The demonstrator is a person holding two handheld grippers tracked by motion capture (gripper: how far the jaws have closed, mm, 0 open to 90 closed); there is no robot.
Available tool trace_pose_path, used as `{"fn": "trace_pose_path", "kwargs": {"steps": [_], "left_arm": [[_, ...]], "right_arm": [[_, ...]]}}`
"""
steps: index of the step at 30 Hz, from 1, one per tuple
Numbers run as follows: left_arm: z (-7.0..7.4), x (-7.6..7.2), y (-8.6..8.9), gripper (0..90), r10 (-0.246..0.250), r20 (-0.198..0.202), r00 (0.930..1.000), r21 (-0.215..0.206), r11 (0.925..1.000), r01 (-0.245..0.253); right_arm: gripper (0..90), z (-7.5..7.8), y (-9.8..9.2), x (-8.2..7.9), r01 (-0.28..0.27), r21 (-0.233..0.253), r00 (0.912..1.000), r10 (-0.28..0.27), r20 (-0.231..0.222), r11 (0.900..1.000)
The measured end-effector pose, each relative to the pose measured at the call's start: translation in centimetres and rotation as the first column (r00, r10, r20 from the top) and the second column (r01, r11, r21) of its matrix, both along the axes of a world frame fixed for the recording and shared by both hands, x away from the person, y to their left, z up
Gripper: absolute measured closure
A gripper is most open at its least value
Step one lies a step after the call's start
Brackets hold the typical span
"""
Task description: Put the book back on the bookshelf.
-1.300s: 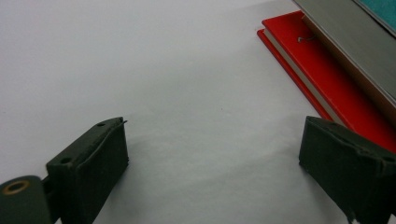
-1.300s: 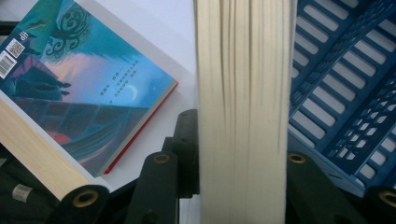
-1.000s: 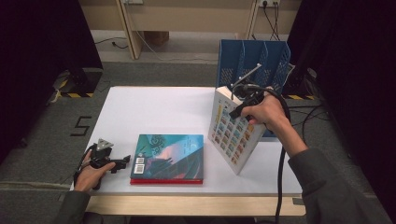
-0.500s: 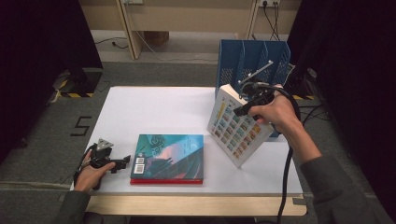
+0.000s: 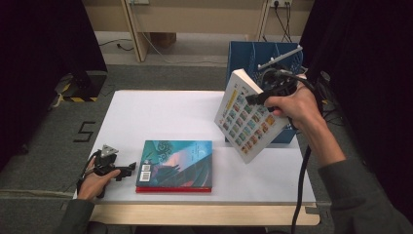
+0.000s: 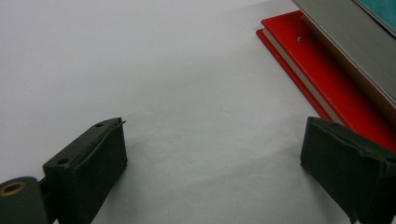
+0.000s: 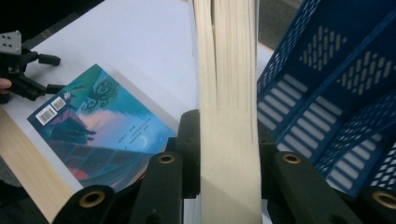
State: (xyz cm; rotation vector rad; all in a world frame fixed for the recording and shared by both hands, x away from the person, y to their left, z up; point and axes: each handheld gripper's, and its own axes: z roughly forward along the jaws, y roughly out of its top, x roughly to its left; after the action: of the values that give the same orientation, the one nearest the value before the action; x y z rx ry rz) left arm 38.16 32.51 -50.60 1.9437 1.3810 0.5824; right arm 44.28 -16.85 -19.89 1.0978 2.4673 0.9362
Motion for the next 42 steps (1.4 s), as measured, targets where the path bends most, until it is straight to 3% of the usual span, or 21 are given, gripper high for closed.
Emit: {"fn": "trace_pose_path", "kwargs": {"steps": [6, 13, 15, 19, 23, 26, 29, 36, 42], "left_arm": [[0.0, 0.0, 0.0, 6.0, 0.000, 0.000, 1.0000, -0.001, 1.0000, 0.000], [0.0, 0.0, 0.0, 5.8, -0.001, 0.000, 1.0000, -0.001, 1.0000, 0.001], [0.0, 0.0, 0.0, 5.8, -0.001, -0.001, 1.0000, 0.001, 1.0000, 0.001], [0.0, 0.0, 0.0, 5.8, -0.001, 0.000, 1.0000, 0.000, 1.0000, 0.001], [0.0, 0.0, 0.0, 5.8, -0.001, -0.001, 1.0000, 0.000, 1.0000, 0.001], [0.0, 0.0, 0.0, 5.8, -0.001, -0.001, 1.0000, 0.001, 1.0000, 0.001], [0.0, 0.0, 0.0, 5.8, -0.001, -0.001, 1.0000, 0.002, 1.0000, 0.001], [0.0, 0.0, 0.0, 5.8, -0.001, 0.000, 1.0000, 0.001, 1.0000, 0.001], [0.0, 0.0, 0.0, 5.8, -0.001, 0.000, 1.0000, 0.002, 1.0000, 0.001]], "right_arm": [[73.4, 2.3, 0.6, 0.8, 0.012, -0.032, 0.9998, -0.012, 0.016, 0.999], [73.4, 4.5, 0.0, 1.5, 0.053, 0.025, 0.9978, -0.053, 0.040, 0.998], [73.4, 4.9, -0.1, 1.9, 0.067, 0.011, 0.9968, -0.067, 0.044, 0.998], [73.4, 5.1, -0.4, 2.9, 0.116, -0.016, 0.9922, -0.115, 0.048, 0.993], [73.4, 5.1, -1.6, 4.2, 0.169, 0.001, 0.9847, -0.169, 0.041, 0.986], [73.3, 4.9, -1.8, 5.2, 0.203, -0.019, 0.9787, -0.202, 0.035, 0.979], [73.3, 4.8, -1.7, 6.3, 0.228, -0.053, 0.9736, -0.227, 0.028, 0.972], [73.3, 4.5, -1.1, 8.6, 0.262, -0.077, 0.9647, -0.263, -0.002, 0.962], [73.3, 4.8, 0.0, 10.3, 0.282, -0.088, 0.9592, -0.283, 0.003, 0.955]]}}
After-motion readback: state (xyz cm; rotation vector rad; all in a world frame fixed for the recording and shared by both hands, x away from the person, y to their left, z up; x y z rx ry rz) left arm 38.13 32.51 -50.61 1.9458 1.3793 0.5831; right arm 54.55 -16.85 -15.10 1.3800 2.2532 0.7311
